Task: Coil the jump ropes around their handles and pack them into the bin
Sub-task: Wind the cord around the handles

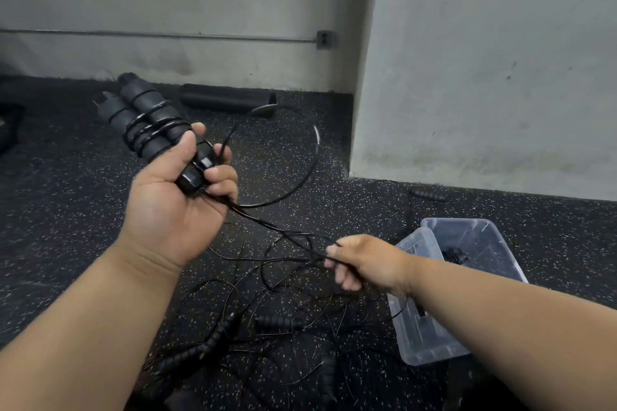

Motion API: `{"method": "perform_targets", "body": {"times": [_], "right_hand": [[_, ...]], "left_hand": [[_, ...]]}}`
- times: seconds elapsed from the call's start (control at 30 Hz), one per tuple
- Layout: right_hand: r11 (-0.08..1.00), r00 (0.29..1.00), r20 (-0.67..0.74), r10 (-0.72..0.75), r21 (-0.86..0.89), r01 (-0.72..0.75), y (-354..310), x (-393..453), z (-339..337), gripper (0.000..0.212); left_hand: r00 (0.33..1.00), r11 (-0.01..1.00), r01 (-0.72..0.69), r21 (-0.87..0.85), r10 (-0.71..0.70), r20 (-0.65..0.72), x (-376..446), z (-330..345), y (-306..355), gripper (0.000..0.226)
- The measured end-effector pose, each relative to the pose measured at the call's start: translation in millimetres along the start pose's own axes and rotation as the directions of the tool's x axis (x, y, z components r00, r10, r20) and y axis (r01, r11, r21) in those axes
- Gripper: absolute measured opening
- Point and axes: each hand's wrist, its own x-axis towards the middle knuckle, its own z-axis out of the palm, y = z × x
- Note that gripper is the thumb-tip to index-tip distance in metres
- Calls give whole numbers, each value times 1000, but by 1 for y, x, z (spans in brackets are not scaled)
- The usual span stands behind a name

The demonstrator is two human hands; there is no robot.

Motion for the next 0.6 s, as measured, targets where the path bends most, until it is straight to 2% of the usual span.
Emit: {"method": "perform_targets", "body": {"times": [0.07,0.1,0.13,0.17,0.2,0.23,0.27,0.3,0.37,0.4,0.47,0.5,0.53,0.6], "right_hand": [[987,982,-180,61,-136,-86,14,8,-14,32],[983,951,-288,115,-105,-150,20,14,-22,30],[968,922,-340,183,-99,-229,30,21,-32,26],[960,870,-424,251,-4,-279,41,27,-45,23],[932,852,-446,274,-95,-350,52,27,-56,31],[858,844,-493,212,-319,-402,64,29,-69,43],[752,855,-497,147,-506,-423,73,25,-78,51],[688,838,-526,145,-555,-467,77,22,-86,52],[630,822,-546,160,-585,-511,77,16,-85,47],[638,827,-538,162,-582,-503,72,12,-78,43],[771,821,-532,209,-427,-473,58,9,-60,38],[798,850,-456,264,-393,-458,55,10,-57,34],[812,864,-440,247,-392,-432,56,13,-51,30],[828,903,-322,286,-392,-402,53,13,-39,31]], "left_hand": [[998,999,-51,5,51,-19,2,-7,13,19],[997,997,-75,7,76,-30,3,-11,19,19],[994,995,-97,7,98,-43,4,-14,25,19],[992,993,-116,5,116,-57,5,-18,30,18],[989,991,-131,3,131,-70,6,-21,35,18],[986,990,-143,3,143,-82,6,-23,39,18],[984,988,-154,5,154,-96,6,-26,42,18],[981,987,-160,6,160,-108,6,-27,43,18],[980,988,-156,5,155,-126,7,-28,42,20],[981,989,-146,7,146,-126,7,-28,40,20],[986,992,-121,22,123,-111,7,-26,32,18],[989,994,-106,32,109,-104,7,-24,27,16],[991,995,-90,41,93,-97,7,-22,22,16],[995,997,-53,50,57,-79,8,-17,12,20]]}}
